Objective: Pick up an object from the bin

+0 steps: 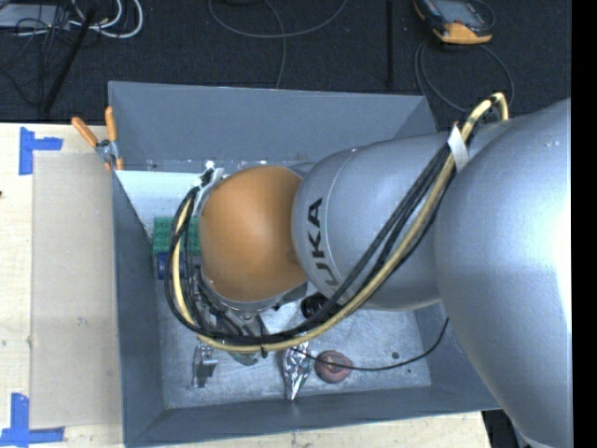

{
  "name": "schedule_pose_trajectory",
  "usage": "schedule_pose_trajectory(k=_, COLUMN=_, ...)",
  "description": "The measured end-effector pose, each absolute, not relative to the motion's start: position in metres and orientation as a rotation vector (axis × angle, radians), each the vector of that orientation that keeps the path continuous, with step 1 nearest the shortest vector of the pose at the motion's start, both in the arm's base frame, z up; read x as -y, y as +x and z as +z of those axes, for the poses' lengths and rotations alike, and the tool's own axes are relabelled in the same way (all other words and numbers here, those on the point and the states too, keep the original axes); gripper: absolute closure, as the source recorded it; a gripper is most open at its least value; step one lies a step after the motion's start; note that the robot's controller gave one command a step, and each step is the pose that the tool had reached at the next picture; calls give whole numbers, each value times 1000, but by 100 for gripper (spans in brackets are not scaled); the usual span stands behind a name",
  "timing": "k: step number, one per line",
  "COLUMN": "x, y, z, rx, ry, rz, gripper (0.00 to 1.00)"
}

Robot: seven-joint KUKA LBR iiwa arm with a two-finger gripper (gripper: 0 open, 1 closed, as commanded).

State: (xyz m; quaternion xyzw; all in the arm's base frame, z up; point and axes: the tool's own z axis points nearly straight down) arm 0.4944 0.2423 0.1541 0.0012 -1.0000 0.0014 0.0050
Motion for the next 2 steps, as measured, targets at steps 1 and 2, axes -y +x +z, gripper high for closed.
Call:
schedule_pose_trajectory(k=1, x=-141, y=514, z=241, rx=3127, ry=349, rz=3, gripper=0)
schedule_pose_trajectory(k=2, x=-98, y=493, z=187, rx=3061, ry=684, rz=1, gripper=0)
